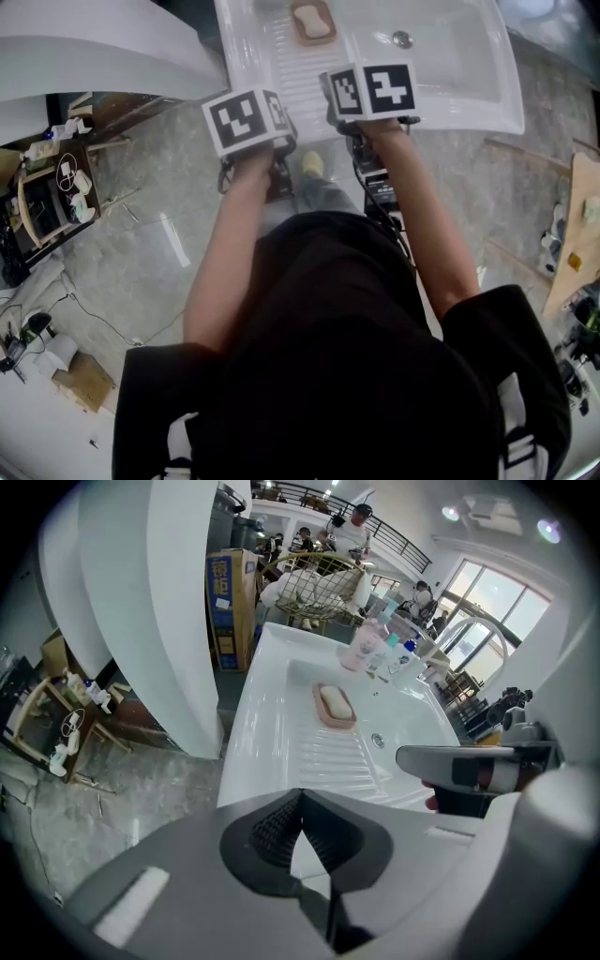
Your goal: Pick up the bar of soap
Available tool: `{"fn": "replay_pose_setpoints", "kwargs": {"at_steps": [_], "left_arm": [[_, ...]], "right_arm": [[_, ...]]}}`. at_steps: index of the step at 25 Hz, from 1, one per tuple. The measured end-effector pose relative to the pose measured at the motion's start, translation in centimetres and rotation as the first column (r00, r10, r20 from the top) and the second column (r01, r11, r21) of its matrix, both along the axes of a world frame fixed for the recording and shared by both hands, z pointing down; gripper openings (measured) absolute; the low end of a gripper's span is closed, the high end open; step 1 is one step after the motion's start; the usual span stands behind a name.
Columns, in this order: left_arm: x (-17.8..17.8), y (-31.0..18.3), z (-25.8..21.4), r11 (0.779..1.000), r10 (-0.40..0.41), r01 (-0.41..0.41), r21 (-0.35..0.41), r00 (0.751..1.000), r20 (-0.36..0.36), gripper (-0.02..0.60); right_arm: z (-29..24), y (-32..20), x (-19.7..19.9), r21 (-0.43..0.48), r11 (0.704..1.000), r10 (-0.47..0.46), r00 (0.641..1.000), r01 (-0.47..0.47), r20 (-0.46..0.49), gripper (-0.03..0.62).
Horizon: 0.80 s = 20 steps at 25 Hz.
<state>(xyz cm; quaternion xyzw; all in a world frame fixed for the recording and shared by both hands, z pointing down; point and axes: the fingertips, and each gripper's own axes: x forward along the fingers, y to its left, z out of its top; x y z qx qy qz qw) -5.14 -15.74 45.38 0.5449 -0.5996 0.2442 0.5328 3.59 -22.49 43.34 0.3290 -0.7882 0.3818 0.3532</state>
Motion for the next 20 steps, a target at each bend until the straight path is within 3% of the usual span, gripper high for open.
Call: {"fn": "replay_pose_setpoints", "kwargs": {"at_steps": [9,20], "left_arm": [[-2.1,-1.3,-0.5,1.000,0.002,-0.002,-0.002,1.000,0.000,-0.002],[-5.7,-7.1,0.1,0.998,0.062,-0.062,-0.017,0.998,-0.001,-0.002]], "right_arm": [[-0.8,-2.2,-1.2,0.017,1.000,0.019,1.000,-0.018,-0.004,0.015],[-1.2,-7.6,-3.1,0.027,0.996,0.084,0.996,-0.083,-0.035,0.015]]}}
